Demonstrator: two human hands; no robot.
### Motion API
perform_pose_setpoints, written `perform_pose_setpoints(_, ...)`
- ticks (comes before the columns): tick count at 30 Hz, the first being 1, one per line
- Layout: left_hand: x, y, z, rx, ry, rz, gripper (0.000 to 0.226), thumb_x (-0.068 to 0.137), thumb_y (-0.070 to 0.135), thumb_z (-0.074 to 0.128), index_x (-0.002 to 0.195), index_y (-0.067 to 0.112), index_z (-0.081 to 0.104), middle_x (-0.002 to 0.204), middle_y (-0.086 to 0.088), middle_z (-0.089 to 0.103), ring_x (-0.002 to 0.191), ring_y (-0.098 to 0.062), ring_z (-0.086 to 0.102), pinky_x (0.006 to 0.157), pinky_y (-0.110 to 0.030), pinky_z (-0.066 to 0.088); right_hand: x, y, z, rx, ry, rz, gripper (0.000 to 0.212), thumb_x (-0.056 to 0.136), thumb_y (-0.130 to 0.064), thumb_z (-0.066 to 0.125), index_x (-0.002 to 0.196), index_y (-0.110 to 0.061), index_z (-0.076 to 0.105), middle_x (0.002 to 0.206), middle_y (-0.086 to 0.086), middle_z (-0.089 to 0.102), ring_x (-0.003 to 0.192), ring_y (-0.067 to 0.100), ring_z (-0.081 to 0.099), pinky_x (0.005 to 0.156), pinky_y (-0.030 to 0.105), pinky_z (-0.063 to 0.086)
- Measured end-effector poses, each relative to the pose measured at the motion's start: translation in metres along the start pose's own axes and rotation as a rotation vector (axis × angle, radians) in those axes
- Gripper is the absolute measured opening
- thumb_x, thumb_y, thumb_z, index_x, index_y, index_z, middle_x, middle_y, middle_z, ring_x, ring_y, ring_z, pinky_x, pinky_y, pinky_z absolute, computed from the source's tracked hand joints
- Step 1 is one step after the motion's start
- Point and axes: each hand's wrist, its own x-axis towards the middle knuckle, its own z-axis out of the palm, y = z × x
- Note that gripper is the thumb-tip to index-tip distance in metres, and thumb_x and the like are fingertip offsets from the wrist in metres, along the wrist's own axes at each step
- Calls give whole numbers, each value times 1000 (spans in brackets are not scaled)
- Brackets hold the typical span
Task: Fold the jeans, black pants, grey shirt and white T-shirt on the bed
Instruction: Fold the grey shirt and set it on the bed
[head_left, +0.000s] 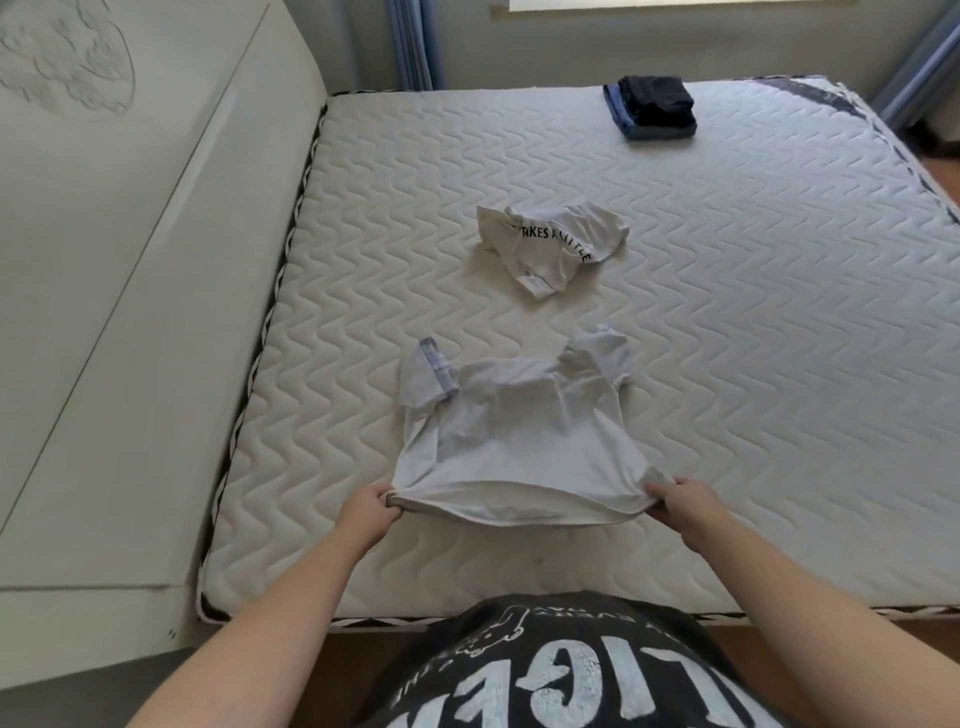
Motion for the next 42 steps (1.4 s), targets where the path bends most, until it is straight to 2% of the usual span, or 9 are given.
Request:
perform_pose_setpoints(6, -6, -13, 24, -453, -178, -203, 19, 82, -10, 65, 96, 3, 68, 90, -16, 63, 79, -22, 61, 68, -25, 55, -8, 15, 11, -18, -56, 99, 18, 94, 2, 56, 112, 6, 55, 96, 20, 62, 76, 26, 62, 48, 25, 57)
perform_pose_setpoints(10, -3, -14, 33, -433, -146, -262, 28, 87, 38, 71, 91, 10, 70, 90, -5, 67, 86, -16, 63, 74, -32, 52, -5, 26, 10, -86, -88, 111, 24, 95, -5, 58, 116, 7, 57, 100, 21, 64, 76, 25, 64, 55, 26, 59)
perform_pose_setpoints(13, -2, -18, 37, -285, 100, -218, 24, 90, 31, 67, 76, 11, 68, 78, -7, 66, 78, -25, 62, 75, -37, 51, -2, 33, 8, -88, -86, 95, 29, 98, -14, 57, 118, 7, 57, 110, 24, 63, 81, 26, 64, 75, 33, 56)
perform_pose_setpoints(20, 9, -29, 45, -506, 131, -380, 49, 86, 5, 69, 131, 1, 50, 117, -19, 62, 104, -35, 61, 93, -42, 51, 4, 39, 3, -68, -54, 83, 31, 100, -13, 53, 123, 6, 55, 97, 17, 62, 76, 23, 61, 68, 29, 57)
perform_pose_setpoints(24, 8, -36, 47, -678, 53, -694, 24, 93, 14, 64, 108, -5, 60, 88, -15, 57, 59, -19, 48, 44, -19, 43, 11, 41, -6, -81, 4, 130, 29, 99, -12, 54, 120, 9, 55, 89, 15, 60, 73, 25, 60, 46, 21, 55)
perform_pose_setpoints(26, 6, -33, 44, -648, -9, -743, 25, 95, 29, 62, 89, 6, 55, 73, -7, 46, 56, -15, 38, 38, -18, 33, 15, 43, -8, -91, 13, 156, 28, 99, -12, 54, 118, 8, 56, 89, 16, 60, 71, 25, 59, 44, 21, 54)
perform_pose_setpoints(30, 11, -18, 41, -742, -139, -623, 29, 93, 42, 63, 91, 14, 56, 79, -2, 52, 69, -14, 44, 58, -24, 38, 22, 41, -7, -68, 9, 189, 28, 99, -15, 55, 119, 5, 55, 94, 17, 62, 77, 26, 62, 55, 28, 58)
perform_pose_setpoints(34, 36, 12, 25, -980, -167, -445, 10, 97, 10, 57, 107, 9, 60, 83, -4, 63, 68, -10, 53, 52, -17, 48, 31, 23, 6, -37, -15, 149, 31, 100, -18, 54, 122, 4, 53, 106, 17, 61, 86, 25, 64, 81, 34, 52)
perform_pose_setpoints(42, 128, 146, -73, -910, 78, -159, 17, 98, 13, 57, 81, 13, 58, 62, -1, 63, 44, -3, 59, 40, -14, 45, 59, -156, 88, 152, -75, -125, 13, 98, -12, 55, 96, 0, 60, 102, 18, 61, 75, 20, 62, 71, 31, 56)
